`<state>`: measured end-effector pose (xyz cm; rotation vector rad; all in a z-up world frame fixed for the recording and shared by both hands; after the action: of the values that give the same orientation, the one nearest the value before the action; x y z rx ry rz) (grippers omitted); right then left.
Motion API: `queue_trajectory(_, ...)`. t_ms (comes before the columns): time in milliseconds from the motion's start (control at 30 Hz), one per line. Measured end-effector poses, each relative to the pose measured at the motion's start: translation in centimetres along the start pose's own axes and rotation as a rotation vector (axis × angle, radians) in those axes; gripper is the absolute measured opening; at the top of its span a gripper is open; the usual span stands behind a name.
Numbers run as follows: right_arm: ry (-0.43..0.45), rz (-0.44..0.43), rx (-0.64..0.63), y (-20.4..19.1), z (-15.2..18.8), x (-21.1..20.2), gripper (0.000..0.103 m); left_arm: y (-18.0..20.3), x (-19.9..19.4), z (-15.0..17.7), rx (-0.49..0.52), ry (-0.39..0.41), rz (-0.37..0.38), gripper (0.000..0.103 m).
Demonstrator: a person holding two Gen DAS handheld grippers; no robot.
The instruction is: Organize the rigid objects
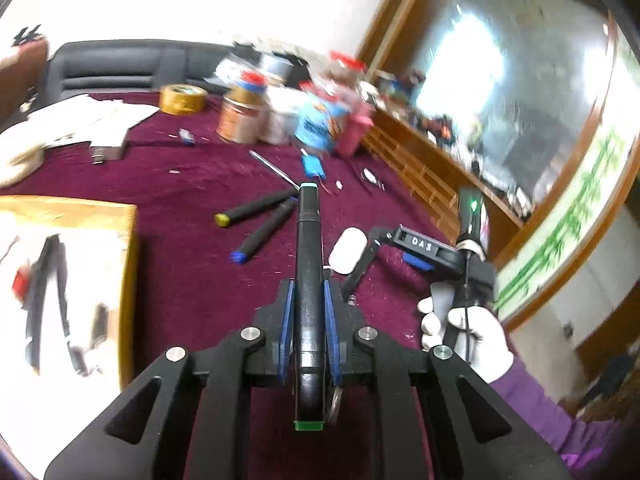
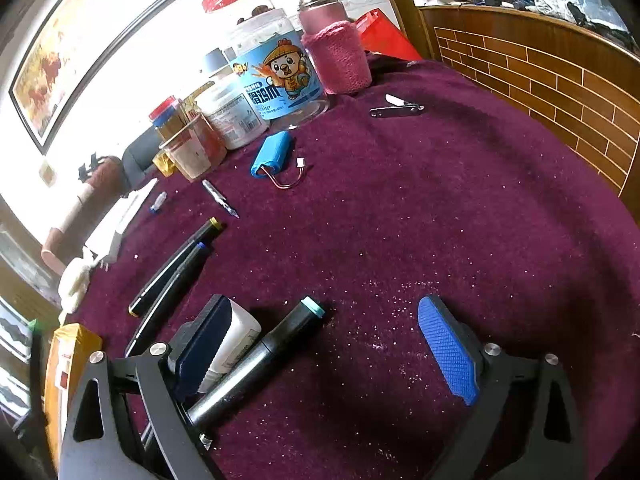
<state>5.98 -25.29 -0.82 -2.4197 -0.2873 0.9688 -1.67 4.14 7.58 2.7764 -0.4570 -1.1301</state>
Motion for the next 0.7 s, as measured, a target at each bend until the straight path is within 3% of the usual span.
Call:
queue_trajectory(133, -0.016, 0.010, -0.011, -0.2, -0.1, 0.2, 0.092, -3.4, -3.2, 0.9, -0.084, 0.043, -0.023, 0.012)
queue_trajectory(233, -0.071, 0.055, -0.059, -1.5, -0.1, 0.2, 0.086, -6.0, -5.1, 1.7, -0.137, 0.063, -0.035, 0.012)
queue_trajectory(433, -0.060, 0.012, -0.075, -5.2, -0.9, -1.2, 0.086, -8.7, -7.1, 2.9, -0.176, 0.106, -0.052, 0.012)
queue_trajectory(533, -0.088, 0.029, -0.136, -7.9, -1.1, 0.0, 0.082, -9.5, -7.2, 3.1, -0.188, 0.119, -0.047, 0.012)
queue_trajectory(700, -0.208, 0.019, -0.220, -13.0, -0.2, 4.4, 0.075, -11.3, -7.3, 3.6, -0.220, 0.117, -0.055, 0.012)
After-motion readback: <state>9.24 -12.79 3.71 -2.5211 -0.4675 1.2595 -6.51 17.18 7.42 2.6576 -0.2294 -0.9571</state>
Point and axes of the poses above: each gripper's, at about its wrist camera, not at the fingertips, and x roughly the way its jaws point, y to its right, z to its underside, the point moved 2 cm from there along x, roughly the way its jaws point, and after that the axes turned 13 degrees about -z, right-handed, at the moved point
